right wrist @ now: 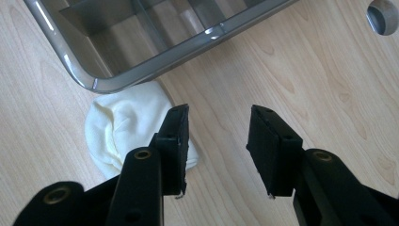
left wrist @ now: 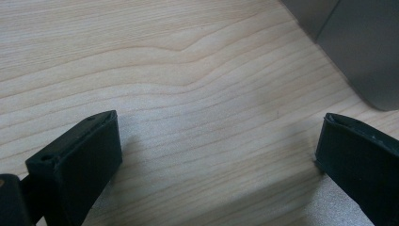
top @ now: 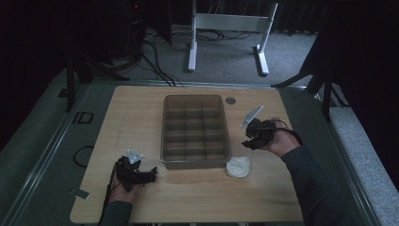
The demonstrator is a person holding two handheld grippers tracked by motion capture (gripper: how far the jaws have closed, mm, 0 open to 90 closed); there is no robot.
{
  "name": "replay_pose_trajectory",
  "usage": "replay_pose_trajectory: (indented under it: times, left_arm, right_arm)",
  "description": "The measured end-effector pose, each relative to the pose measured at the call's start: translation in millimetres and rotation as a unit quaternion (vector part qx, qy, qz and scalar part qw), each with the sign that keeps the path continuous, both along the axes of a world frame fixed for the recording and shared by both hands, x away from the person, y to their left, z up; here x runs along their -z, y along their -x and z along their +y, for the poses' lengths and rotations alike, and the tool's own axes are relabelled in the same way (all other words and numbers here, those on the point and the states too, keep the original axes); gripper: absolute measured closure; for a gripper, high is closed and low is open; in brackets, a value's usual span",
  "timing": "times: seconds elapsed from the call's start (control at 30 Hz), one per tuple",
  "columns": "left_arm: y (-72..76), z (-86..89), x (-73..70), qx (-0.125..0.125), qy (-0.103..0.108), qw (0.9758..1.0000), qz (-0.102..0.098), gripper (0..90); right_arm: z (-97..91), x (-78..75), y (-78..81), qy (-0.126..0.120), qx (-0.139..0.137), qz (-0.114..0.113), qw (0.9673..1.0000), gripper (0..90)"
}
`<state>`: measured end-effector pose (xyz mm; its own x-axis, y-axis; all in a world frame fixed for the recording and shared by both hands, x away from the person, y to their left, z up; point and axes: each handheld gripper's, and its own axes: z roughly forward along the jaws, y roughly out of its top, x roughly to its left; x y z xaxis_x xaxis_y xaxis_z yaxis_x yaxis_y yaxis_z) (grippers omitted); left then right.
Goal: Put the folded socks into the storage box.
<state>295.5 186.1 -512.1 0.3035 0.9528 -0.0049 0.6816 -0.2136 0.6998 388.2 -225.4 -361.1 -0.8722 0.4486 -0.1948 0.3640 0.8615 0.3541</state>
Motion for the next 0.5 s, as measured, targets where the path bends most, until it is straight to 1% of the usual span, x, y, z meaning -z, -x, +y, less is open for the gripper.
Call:
replay_pose_trajectory:
  times: [0.13, 0.5]
  left_arm:
    - [0.0, 0.0, 0.0, 0.000, 0.000, 1.0000, 0.000, 1.0]
    - [0.0, 0.0, 0.0, 0.000, 0.000, 1.0000, 0.000, 1.0]
  right_arm:
    - [1.3, 1.4, 0.9, 0.002, -0.002, 0.004, 1.0000, 57.5]
    - [8.7, 10.2, 4.4, 0.021, -0.018, 0.021, 0.9994, 56.0]
